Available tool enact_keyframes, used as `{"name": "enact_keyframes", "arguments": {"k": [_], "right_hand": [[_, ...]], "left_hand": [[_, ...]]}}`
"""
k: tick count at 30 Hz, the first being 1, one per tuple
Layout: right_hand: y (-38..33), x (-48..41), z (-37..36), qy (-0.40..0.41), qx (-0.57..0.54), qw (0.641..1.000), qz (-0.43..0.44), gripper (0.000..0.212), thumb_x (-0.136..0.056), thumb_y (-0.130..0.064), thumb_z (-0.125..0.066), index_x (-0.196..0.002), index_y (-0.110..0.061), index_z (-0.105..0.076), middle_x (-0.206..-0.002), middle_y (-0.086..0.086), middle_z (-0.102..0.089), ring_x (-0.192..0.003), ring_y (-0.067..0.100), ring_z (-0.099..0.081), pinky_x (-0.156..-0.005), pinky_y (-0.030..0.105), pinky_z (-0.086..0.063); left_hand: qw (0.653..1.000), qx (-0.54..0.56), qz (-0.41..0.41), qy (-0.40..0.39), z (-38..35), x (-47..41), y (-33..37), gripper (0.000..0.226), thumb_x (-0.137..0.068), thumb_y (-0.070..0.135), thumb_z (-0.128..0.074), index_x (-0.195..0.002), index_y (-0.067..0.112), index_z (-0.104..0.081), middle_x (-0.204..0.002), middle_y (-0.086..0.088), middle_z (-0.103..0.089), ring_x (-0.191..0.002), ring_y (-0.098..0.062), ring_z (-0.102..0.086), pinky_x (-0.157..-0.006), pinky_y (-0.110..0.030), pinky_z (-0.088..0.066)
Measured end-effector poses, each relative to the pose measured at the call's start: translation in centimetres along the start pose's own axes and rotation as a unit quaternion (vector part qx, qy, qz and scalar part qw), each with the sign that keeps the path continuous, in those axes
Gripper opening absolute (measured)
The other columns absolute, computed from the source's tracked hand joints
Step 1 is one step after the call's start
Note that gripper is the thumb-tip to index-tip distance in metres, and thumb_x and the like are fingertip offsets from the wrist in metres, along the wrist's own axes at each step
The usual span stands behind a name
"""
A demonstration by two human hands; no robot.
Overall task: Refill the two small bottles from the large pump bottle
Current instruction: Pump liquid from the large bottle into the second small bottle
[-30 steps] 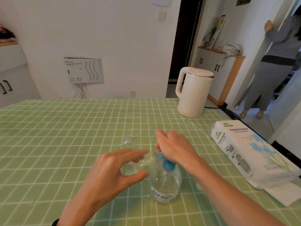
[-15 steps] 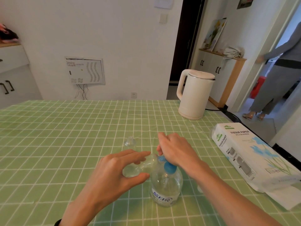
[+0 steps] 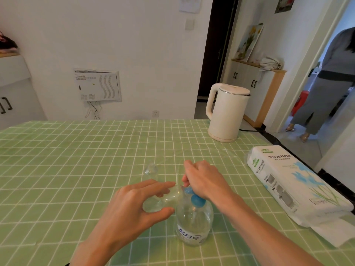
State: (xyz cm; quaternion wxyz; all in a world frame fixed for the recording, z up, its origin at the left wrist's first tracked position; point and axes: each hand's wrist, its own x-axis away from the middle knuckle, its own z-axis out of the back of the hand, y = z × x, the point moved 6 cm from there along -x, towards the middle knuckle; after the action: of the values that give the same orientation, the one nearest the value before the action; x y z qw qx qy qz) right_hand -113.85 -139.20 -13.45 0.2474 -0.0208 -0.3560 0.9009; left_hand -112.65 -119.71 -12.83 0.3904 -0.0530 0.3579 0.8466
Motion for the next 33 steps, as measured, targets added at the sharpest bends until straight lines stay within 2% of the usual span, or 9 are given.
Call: {"name": "enact_keyframes", "arguments": {"k": [3, 6, 9, 11, 16, 21, 25, 28, 33], "right_hand": [[-0.40, -0.23, 0.18, 0.002, 0.014, 1.000, 0.009, 0.063, -0.107, -0.051, -0.031, -0.102, -0.007, -0.077, -0.102, 0.008, -0.080, -0.097, 0.028, -0.075, -0.101, 0.049, -0.056], [-0.33, -0.32, 0.10, 0.005, 0.008, 1.000, 0.008, 0.064, -0.106, -0.052, -0.030, -0.101, -0.009, -0.077, -0.103, 0.008, -0.079, -0.098, 0.029, -0.074, -0.101, 0.049, -0.055], [0.08, -0.27, -0.09, 0.000, -0.002, 1.000, -0.005, 0.064, -0.107, -0.049, -0.032, -0.104, -0.004, -0.078, -0.105, 0.009, -0.081, -0.100, 0.029, -0.075, -0.102, 0.049, -0.056], [0.25, -0.06, -0.20, -0.006, 0.002, 1.000, -0.007, 0.063, -0.107, -0.048, -0.033, -0.103, -0.004, -0.078, -0.105, 0.009, -0.080, -0.100, 0.029, -0.075, -0.102, 0.048, -0.056], [0.00, 0.11, 0.02, 0.011, 0.016, 1.000, 0.002, 0.063, -0.107, -0.050, -0.033, -0.100, -0.006, -0.077, -0.101, 0.008, -0.080, -0.095, 0.028, -0.075, -0.097, 0.046, -0.057], [-0.52, -0.18, 0.34, 0.026, 0.024, 0.999, 0.019, 0.067, -0.107, -0.052, -0.029, -0.088, -0.003, -0.070, -0.101, 0.006, -0.080, -0.093, 0.027, -0.074, -0.095, 0.046, -0.057], [0.07, -0.28, 0.05, 0.010, 0.005, 1.000, -0.005, 0.066, -0.108, -0.052, -0.029, -0.105, -0.007, -0.077, -0.107, 0.007, -0.078, -0.100, 0.027, -0.073, -0.102, 0.049, -0.054], [0.27, -0.04, -0.22, -0.003, 0.007, 1.000, -0.010, 0.062, -0.109, -0.050, -0.029, -0.103, -0.010, -0.076, -0.107, 0.006, -0.077, -0.100, 0.026, -0.073, -0.104, 0.050, -0.053], [0.05, 0.16, 0.03, 0.008, 0.025, 1.000, -0.005, 0.063, -0.108, -0.053, -0.028, -0.102, -0.011, -0.075, -0.106, 0.006, -0.077, -0.097, 0.027, -0.072, -0.101, 0.048, -0.054]], "left_hand": [[1.000, 0.006, 0.002, -0.003, 0.02, 0.05, -0.10, 0.055, -0.077, 0.068, -0.065, -0.129, 0.049, -0.070, -0.099, 0.033, -0.072, -0.098, 0.013, -0.067, -0.086, -0.015, -0.054], [1.000, 0.007, 0.003, -0.005, 0.04, -0.01, -0.07, 0.054, -0.078, 0.067, -0.069, -0.128, 0.049, -0.070, -0.099, 0.033, -0.072, -0.098, 0.013, -0.067, -0.086, -0.016, -0.055], [1.000, 0.005, 0.009, -0.012, -0.17, -0.14, -0.25, 0.051, -0.079, 0.053, -0.082, -0.128, 0.047, -0.071, -0.099, 0.031, -0.073, -0.098, 0.011, -0.068, -0.087, -0.019, -0.056], [1.000, -0.004, 0.009, -0.016, -0.27, -0.09, -0.21, 0.050, -0.079, 0.048, -0.085, -0.127, 0.048, -0.071, -0.097, 0.031, -0.072, -0.097, 0.012, -0.067, -0.086, -0.018, -0.056], [1.000, -0.006, 0.005, -0.007, -0.23, 0.02, -0.10, 0.051, -0.077, 0.050, -0.084, -0.126, 0.050, -0.070, -0.096, 0.033, -0.072, -0.097, 0.016, -0.065, -0.084, -0.006, -0.049], [1.000, 0.012, 0.004, -0.001, -0.20, 0.04, -0.19, 0.052, -0.077, 0.055, -0.080, -0.128, 0.051, -0.069, -0.097, 0.030, -0.073, -0.097, 0.011, -0.068, -0.086, -0.018, -0.055], [1.000, 0.015, 0.005, 0.003, -0.16, -0.11, -0.37, 0.052, -0.077, 0.063, -0.075, -0.127, 0.051, -0.071, -0.096, 0.030, -0.073, -0.097, 0.011, -0.068, -0.085, -0.009, -0.051], [1.000, 0.019, 0.010, -0.003, -0.19, -0.14, -0.25, 0.052, -0.076, 0.065, -0.073, -0.126, 0.051, -0.071, -0.096, 0.033, -0.073, -0.098, 0.013, -0.067, -0.086, -0.007, -0.049], [1.000, 0.018, 0.011, -0.008, -0.15, -0.07, -0.09, 0.050, -0.076, 0.053, -0.081, -0.126, 0.050, -0.071, -0.096, 0.033, -0.073, -0.097, 0.013, -0.067, -0.086, -0.008, -0.049]]}}
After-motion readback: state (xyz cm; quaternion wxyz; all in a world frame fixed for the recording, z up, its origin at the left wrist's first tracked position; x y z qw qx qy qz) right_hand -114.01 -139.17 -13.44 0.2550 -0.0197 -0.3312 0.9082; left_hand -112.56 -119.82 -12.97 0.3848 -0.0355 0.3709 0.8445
